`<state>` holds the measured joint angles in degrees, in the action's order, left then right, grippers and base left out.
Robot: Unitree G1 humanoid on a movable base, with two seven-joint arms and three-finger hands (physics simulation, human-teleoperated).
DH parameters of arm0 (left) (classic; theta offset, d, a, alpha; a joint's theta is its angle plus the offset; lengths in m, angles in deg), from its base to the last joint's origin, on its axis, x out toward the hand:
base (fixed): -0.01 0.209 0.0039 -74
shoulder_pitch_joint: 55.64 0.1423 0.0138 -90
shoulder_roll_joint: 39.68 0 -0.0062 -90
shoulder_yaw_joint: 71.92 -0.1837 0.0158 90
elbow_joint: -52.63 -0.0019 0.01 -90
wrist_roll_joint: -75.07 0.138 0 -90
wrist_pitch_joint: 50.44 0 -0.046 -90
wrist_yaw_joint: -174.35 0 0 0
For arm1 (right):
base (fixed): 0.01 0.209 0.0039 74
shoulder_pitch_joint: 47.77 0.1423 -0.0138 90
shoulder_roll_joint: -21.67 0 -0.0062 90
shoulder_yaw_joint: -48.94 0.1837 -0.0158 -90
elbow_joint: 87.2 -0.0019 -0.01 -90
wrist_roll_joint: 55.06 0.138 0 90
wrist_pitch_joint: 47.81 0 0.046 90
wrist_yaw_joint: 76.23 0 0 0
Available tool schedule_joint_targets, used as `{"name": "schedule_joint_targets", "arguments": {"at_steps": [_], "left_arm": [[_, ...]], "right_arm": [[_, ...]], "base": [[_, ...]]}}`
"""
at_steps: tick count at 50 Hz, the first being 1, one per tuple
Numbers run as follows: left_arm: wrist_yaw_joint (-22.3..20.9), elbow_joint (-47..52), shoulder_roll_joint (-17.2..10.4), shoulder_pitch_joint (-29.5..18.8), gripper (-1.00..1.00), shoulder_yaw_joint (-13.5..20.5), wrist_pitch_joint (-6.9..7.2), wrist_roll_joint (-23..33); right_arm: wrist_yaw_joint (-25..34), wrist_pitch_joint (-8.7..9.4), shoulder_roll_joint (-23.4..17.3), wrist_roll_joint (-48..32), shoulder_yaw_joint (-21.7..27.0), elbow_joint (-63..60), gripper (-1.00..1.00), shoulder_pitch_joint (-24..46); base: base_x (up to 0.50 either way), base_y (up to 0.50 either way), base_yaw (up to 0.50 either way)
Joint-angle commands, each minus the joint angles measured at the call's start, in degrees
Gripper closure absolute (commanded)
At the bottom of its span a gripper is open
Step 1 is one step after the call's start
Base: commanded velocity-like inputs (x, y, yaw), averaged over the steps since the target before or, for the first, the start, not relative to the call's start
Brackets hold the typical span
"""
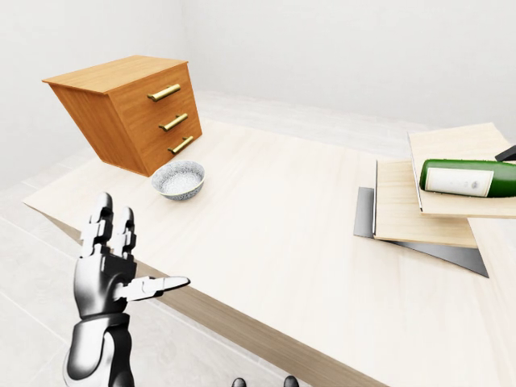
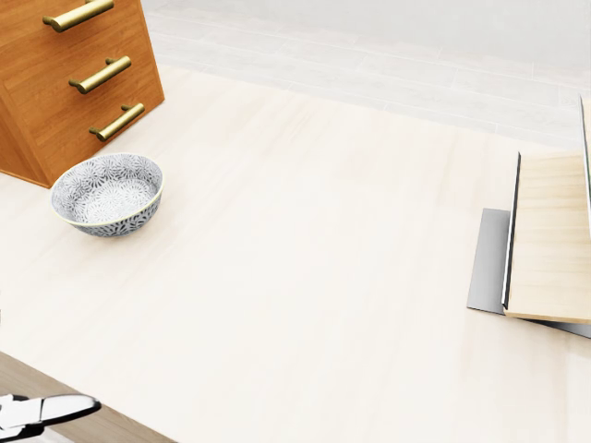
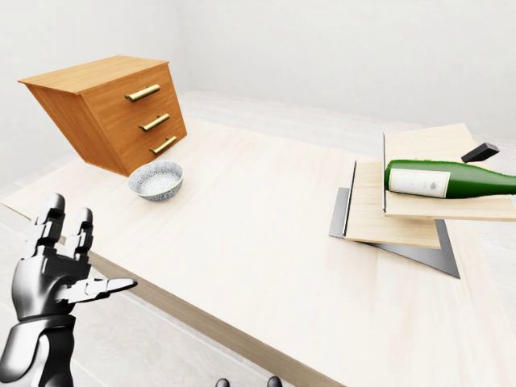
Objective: Put the wine bottle on the wine rack.
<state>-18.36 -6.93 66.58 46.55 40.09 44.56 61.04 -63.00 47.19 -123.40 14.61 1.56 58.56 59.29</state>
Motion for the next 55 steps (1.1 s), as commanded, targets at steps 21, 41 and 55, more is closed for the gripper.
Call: {"name": "schedule_joint_targets", "arguments": {"at_steps": [21, 41, 55], "left_arm": [[0.3, 6.5, 0.3, 0.5, -1.0, 0.0, 0.0, -0.5], [0.3, 11.4, 0.4, 0.2, -1.0, 0.6, 0.0, -1.0], [0.0, 15.7, 0.9, 0.3, -1.0, 1.7, 0.0, -2.2]], "right_arm": [[-34.6, 0.0, 1.1, 33.1, 24.1, -32.1, -1.0, -10.0], [-42.6, 0.0, -1.4, 43.3, 25.0, -36.6, -1.0, -3.8], [-36.5, 0.0, -5.4, 43.3, 28.4, -37.8, -1.0, -4.7]], "base": [[0.0, 0.0, 0.0], [0.0, 0.0, 0.0], [0.0, 0.0, 0.0]]}}
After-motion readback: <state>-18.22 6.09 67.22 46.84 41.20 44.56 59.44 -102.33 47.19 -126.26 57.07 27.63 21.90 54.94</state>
